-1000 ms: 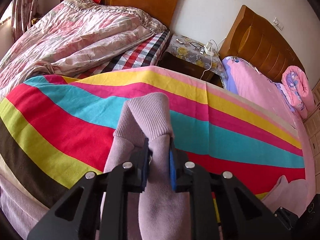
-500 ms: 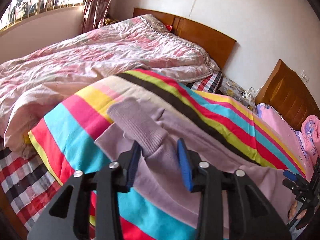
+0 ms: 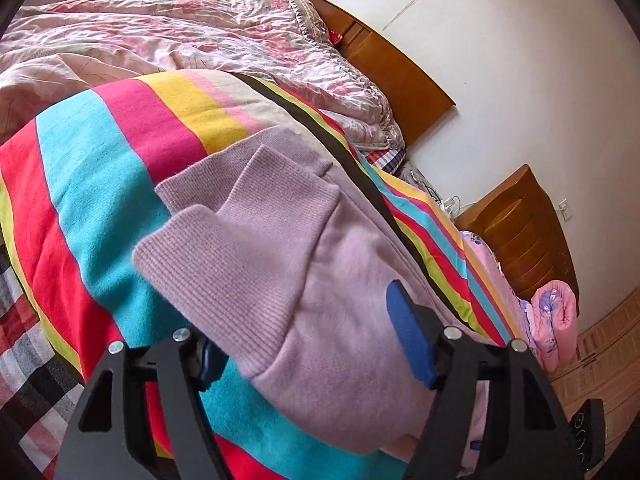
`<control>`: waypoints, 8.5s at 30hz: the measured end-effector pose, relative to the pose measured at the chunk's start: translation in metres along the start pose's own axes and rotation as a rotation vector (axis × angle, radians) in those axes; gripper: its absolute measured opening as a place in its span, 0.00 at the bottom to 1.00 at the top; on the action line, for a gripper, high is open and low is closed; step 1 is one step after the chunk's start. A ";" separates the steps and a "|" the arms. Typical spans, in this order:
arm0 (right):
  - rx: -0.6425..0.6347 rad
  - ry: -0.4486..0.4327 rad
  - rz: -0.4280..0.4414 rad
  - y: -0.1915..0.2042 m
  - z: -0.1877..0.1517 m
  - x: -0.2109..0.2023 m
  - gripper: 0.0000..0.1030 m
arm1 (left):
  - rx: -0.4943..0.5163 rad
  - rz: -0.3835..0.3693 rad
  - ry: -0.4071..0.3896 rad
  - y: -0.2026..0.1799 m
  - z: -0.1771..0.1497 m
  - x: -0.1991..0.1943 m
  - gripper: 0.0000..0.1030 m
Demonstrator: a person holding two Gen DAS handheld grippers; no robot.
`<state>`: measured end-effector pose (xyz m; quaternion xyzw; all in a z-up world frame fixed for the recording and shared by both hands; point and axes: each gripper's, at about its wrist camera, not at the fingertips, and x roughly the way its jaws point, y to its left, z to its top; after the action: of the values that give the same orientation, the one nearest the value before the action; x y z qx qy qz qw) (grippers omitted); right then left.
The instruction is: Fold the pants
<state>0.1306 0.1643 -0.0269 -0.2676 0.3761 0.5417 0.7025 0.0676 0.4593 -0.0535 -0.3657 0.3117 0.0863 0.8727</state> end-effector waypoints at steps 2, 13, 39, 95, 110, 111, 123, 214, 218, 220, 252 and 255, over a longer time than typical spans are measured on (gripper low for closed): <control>-0.033 0.029 -0.044 0.000 -0.002 0.006 0.31 | -0.017 -0.008 -0.004 0.003 0.001 -0.002 0.59; 0.044 -0.148 -0.076 -0.023 0.006 -0.035 0.04 | 0.167 -0.082 -0.138 -0.060 0.061 -0.023 0.15; 0.032 -0.164 0.144 -0.110 0.125 0.030 0.58 | 0.025 0.045 -0.115 0.033 0.036 -0.003 0.68; 0.551 0.002 -0.310 -0.222 -0.094 -0.048 0.63 | 0.498 0.354 0.107 -0.124 -0.018 0.118 0.92; 0.667 0.050 -0.452 -0.218 -0.129 -0.075 0.80 | 0.580 0.468 0.090 -0.130 -0.029 0.133 0.99; 0.690 0.029 -0.456 -0.218 -0.135 -0.083 0.80 | 0.581 0.470 0.090 -0.131 -0.029 0.133 0.99; 0.782 0.004 -0.558 -0.201 -0.214 -0.157 0.83 | 0.579 0.471 0.084 -0.133 -0.032 0.130 0.99; 0.918 0.054 -0.567 -0.155 -0.277 -0.174 0.90 | 0.654 0.103 0.284 -0.220 -0.145 0.106 0.99; 0.936 0.126 -0.588 -0.153 -0.267 -0.177 0.89 | 0.687 0.128 0.279 -0.224 -0.151 0.110 0.99; 0.891 0.104 -0.597 -0.151 -0.245 -0.177 0.89 | 0.672 0.094 0.272 -0.224 -0.147 0.106 0.99; 0.243 -0.051 -0.150 -0.097 0.035 -0.002 0.89 | 0.262 0.470 -0.040 -0.062 -0.024 0.005 0.99; 0.195 -0.018 -0.139 -0.083 0.048 0.026 0.89 | 0.246 0.465 -0.026 -0.055 -0.023 0.008 0.99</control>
<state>0.2257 0.1940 -0.0234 -0.2186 0.4015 0.4550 0.7642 0.0838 0.4039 -0.0388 -0.1741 0.3844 0.2506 0.8713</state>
